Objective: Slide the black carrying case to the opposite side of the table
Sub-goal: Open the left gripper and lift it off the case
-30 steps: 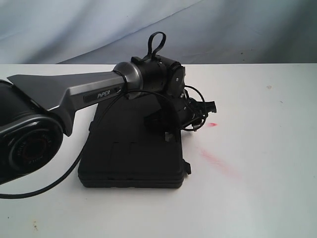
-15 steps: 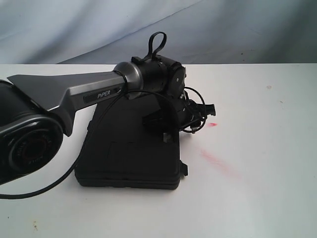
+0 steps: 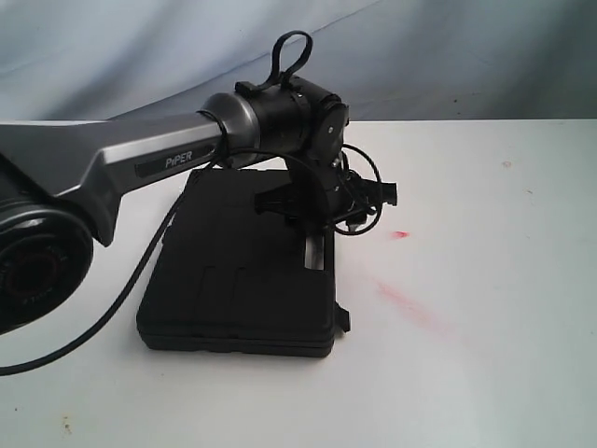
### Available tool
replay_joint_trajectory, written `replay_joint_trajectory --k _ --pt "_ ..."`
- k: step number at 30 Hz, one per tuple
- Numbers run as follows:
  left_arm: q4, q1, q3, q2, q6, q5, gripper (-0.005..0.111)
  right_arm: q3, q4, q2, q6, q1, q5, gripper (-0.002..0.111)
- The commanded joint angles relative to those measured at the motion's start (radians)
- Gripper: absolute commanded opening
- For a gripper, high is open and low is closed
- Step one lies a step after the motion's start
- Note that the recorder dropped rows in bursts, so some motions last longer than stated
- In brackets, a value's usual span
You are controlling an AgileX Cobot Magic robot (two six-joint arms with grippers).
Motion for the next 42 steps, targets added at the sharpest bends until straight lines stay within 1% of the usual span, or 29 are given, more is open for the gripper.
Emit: replay_joint_trajectory --k 1,6,8,9,11,12,14,17,18,22,28,31,36,39,42 --pt "0.018 0.002 0.003 -0.041 0.005 0.039 0.053 0.004 -0.016 -0.006 -0.004 -0.008 0.002 0.0" --pt "0.003 0.002 0.003 -0.085 0.005 0.049 0.053 0.004 -0.016 -0.006 -0.004 -0.008 0.002 0.0" --pt "-0.003 0.002 0.003 -0.104 0.005 0.063 0.048 0.004 -0.016 -0.006 -0.004 -0.008 0.002 0.0" --pt "-0.003 0.002 0.003 -0.111 0.011 0.073 0.043 0.004 -0.016 -0.006 -0.004 -0.008 0.002 0.0" --pt "-0.003 0.001 0.003 -0.127 0.062 0.095 0.028 0.004 -0.016 -0.006 -0.004 -0.008 0.002 0.0" --pt "-0.003 -0.005 0.003 -0.13 0.11 0.111 0.016 0.004 -0.016 -0.006 -0.004 -0.008 0.002 0.0" --pt "0.011 -0.018 0.003 -0.144 0.176 0.131 0.0 0.004 -0.016 -0.006 -0.004 -0.008 0.002 0.0" --pt "0.117 -0.066 0.021 -0.167 0.189 0.145 0.0 0.004 -0.016 -0.006 -0.004 -0.008 0.002 0.0" --pt "0.177 -0.094 0.035 -0.179 0.185 0.137 0.0 0.004 -0.016 -0.006 -0.004 -0.008 0.002 0.0" --pt "0.303 -0.166 0.075 -0.215 0.119 0.103 0.0 0.004 -0.016 -0.006 -0.004 -0.008 0.002 0.0" --pt "0.299 -0.214 0.141 -0.264 0.103 0.064 0.0 0.004 -0.016 -0.006 -0.004 -0.008 0.002 0.0" --pt "0.306 -0.242 0.209 -0.311 0.103 0.009 0.0 0.004 -0.016 -0.006 -0.004 -0.008 0.002 0.0" --pt "0.304 -0.287 0.375 -0.431 0.082 -0.132 0.0 0.004 -0.016 -0.006 -0.004 -0.008 0.002 0.0" --pt "0.304 -0.301 0.479 -0.505 0.053 -0.22 0.0 0.004 -0.016 -0.006 -0.004 -0.008 0.002 0.0" --pt "0.302 -0.301 0.573 -0.575 0.05 -0.289 0.0 0.004 -0.016 -0.006 -0.004 -0.008 0.002 0.0"
